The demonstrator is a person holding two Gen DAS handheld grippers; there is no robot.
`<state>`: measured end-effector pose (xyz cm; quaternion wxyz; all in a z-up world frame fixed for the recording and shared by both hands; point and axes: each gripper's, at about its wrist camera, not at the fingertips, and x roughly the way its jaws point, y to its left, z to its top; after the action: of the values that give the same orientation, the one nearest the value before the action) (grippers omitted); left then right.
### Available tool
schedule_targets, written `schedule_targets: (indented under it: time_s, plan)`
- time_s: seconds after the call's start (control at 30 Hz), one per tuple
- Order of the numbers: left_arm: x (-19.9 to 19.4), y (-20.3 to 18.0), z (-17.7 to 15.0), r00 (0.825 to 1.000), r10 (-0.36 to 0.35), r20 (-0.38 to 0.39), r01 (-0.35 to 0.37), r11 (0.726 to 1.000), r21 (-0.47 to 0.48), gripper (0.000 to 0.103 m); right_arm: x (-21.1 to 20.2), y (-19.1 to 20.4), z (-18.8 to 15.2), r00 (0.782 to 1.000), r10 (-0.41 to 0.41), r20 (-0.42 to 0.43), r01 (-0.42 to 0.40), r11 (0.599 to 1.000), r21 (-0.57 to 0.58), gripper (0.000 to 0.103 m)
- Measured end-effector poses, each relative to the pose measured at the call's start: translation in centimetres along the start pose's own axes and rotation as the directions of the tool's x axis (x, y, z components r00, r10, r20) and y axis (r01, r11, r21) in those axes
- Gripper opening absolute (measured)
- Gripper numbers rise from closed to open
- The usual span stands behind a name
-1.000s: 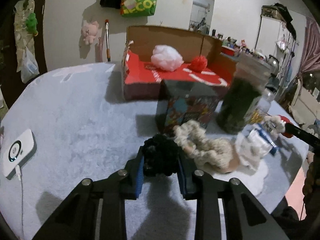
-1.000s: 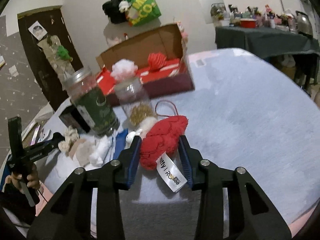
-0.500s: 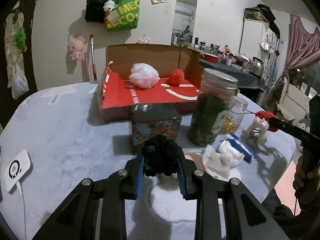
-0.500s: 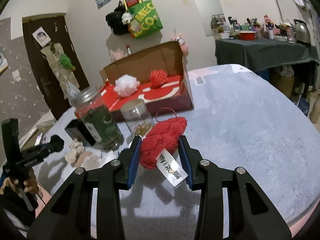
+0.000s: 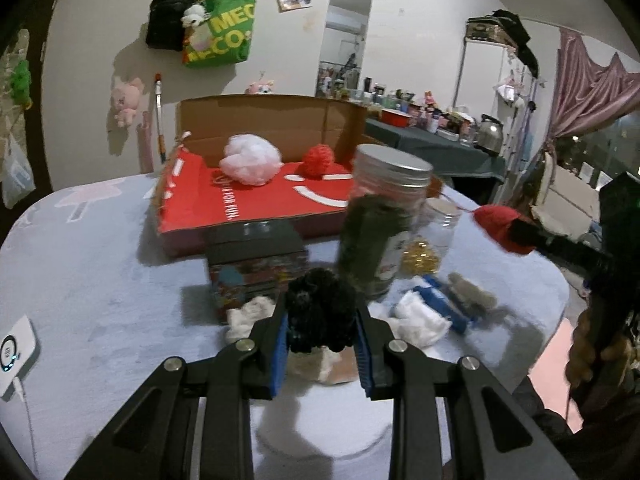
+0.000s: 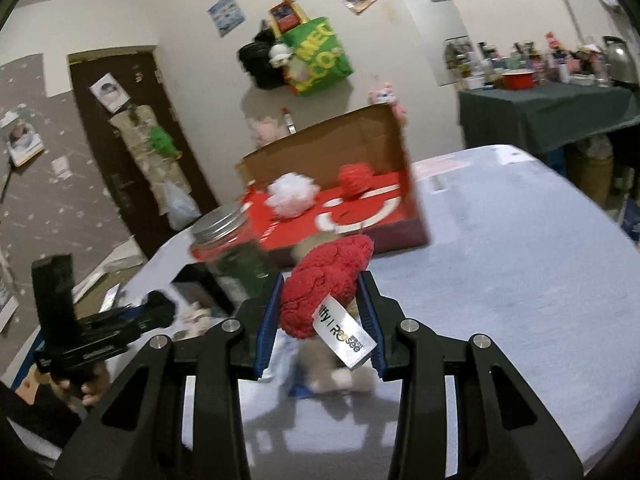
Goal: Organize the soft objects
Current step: 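Carry the scrunchie and red ball into the box and open both tools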
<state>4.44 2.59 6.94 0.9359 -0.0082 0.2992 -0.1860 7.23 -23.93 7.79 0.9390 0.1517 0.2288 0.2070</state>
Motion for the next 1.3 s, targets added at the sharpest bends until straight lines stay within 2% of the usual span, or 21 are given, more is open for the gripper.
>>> schedule_targets:
  time_s: [0.2, 0.37, 0.6, 0.93, 1.17, 1.3]
  plan:
    - [1.4, -1.8, 0.2, 0.998, -0.059, -0.012, 0.059, 0.998, 0.019, 0.03, 2.1, 3.0, -2.1, 0.998, 0.053, -0.045, -0.055, 0.998, -0.037, 0.036]
    - [3.1, -2.7, 0.1, 0.993, -0.108, -0.049, 0.109, 0.994, 0.013, 0.03, 3.4, 3.8, -3.1, 0.994, 0.079, -0.081, -0.083, 0.996, -0.036, 0.036]
    - [4.0, -3.1, -0.1, 0.987, -0.139, -0.078, 0.14, 0.99, 0.002, 0.03, 4.1, 4.0, -3.7, 0.988, 0.107, -0.113, -0.111, 0.993, -0.033, 0.036]
    - [3.7, -3.0, -0.4, 0.987, -0.139, -0.081, 0.138, 0.99, -0.006, 0.03, 4.3, 4.3, -3.9, 0.984, 0.115, -0.134, -0.122, 0.992, -0.044, 0.036]
    - [2.1, -0.7, -0.1, 0.993, -0.094, -0.066, 0.092, 0.995, -0.033, 0.03, 2.8, 3.1, -3.5, 0.988, 0.102, -0.114, -0.106, 0.994, -0.034, 0.036]
    - [1.1, 0.9, -0.1, 0.997, -0.054, -0.054, 0.052, 0.997, -0.051, 0.03, 1.5, 2.0, -3.1, 0.994, 0.069, -0.086, -0.071, 0.997, -0.022, 0.036]
